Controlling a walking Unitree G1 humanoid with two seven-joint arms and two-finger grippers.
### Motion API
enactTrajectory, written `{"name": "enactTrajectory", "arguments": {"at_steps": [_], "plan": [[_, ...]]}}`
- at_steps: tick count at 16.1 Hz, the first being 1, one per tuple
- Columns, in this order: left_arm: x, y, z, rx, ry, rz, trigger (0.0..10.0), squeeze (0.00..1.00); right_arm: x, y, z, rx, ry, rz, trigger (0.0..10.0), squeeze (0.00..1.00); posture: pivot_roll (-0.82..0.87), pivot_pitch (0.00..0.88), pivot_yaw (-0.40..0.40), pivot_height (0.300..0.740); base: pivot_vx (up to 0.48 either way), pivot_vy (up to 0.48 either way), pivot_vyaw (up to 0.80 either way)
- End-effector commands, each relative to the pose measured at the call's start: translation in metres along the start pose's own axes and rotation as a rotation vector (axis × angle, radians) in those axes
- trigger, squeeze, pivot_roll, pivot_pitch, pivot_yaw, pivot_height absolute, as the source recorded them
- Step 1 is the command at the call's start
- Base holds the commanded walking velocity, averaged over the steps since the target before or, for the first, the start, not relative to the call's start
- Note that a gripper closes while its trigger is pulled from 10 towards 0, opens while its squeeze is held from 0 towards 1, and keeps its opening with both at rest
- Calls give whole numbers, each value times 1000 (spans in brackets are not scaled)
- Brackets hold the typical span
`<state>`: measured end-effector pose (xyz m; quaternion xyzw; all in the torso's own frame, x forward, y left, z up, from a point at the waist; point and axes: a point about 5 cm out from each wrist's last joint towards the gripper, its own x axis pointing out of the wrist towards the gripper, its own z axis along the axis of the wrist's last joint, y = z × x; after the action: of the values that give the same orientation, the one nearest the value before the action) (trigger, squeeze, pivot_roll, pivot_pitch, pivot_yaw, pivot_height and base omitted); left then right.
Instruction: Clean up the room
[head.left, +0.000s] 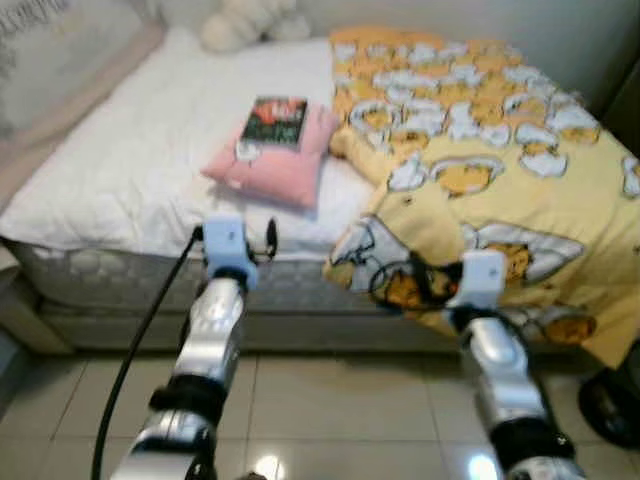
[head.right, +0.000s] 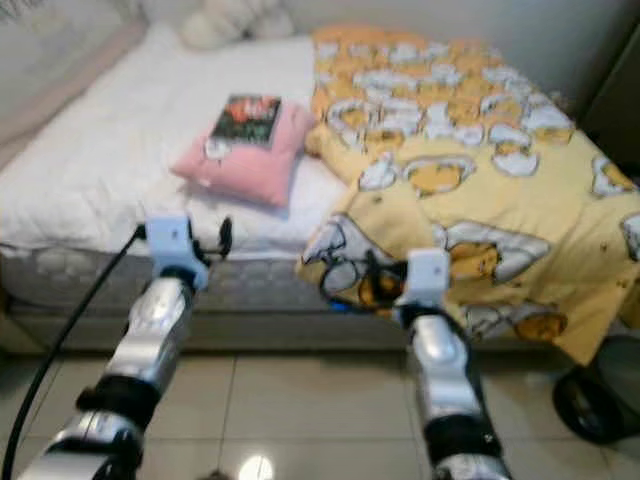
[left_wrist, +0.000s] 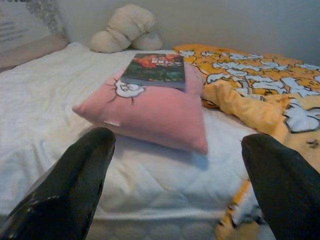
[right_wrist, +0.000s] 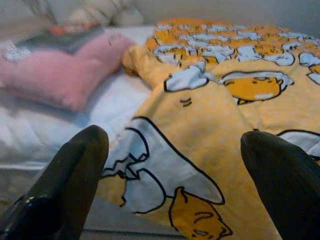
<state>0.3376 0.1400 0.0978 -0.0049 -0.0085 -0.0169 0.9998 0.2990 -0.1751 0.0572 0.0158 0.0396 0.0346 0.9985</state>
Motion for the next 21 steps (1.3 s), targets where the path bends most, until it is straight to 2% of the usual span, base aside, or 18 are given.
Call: {"name": "enactTrajectory", "arguments": {"at_steps": [1, 4, 6, 8, 9, 10, 11, 12, 14, 16, 19, 21], "plan": [[1, 8, 0, 12, 5, 23, 10000, 0, 3, 6, 4, 10, -12, 19, 10000, 0, 25, 0, 12, 740, 480, 0, 0], [3, 6, 1, 11, 0, 25, 10000, 0, 2, 8, 2, -4, -7, 27, 10000, 0, 15, 0, 20, 740, 480, 0, 0], [2, 6, 2, 18, -13, 20, 10000, 0, 0, 5, 1, 21, -3, -8, 10000, 0, 17, 0, 20, 740, 480, 0, 0], [-3, 5, 5, 44, -51, -9, 10000, 0, -6, -3, 5, -25, -46, -63, 10000, 0, 24, 0, 17, 740, 480, 0, 0], [-21, 2, 4, 70, -83, -83, 10000, 0, -23, -5, 3, -63, -59, -74, 10000, 0, 22, 0, 14, 740, 480, 0, 0], [-38, 3, 2, 79, -101, -123, 10000, 0, -38, -4, -3, -95, -50, -34, 10000, 0, 24, 0, 11, 740, 480, 0, 0], [-50, 5, -1, 70, -92, -131, 10000, 0, -49, -6, -9, -96, -28, -10, 10000, 0, 27, 0, 7, 740, 472, 0, 0], [-54, 7, -1, 68, -89, -126, 10000, 0, -56, -8, -15, -91, 1, 1, 10000, 0, 32, 0, -2, 740, 465, 0, 0], [-46, 9, 1, 77, -99, -104, 10000, 0, -54, -11, -17, -73, 16, -14, 10000, 0, 37, 0, -4, 740, 465, 0, 0], [-27, 21, 9, 26, -71, 18, 10000, 0, -36, -3, -2, -55, -18, -14, 10000, 0, 41, 0, -3, 740, 465, 0, 0], [-21, 36, 7, 11, -30, 97, 10000, 0, -29, 0, 2, -42, -25, -2, 10000, 0, 38, 0, 1, 740, 465, 0, 0], [-15, 41, 7, 17, -23, 117, 10000, 0, -28, 2, 2, -48, -23, 15, 10000, 0, 36, 0, 3, 740, 463, 0, 0]]}}
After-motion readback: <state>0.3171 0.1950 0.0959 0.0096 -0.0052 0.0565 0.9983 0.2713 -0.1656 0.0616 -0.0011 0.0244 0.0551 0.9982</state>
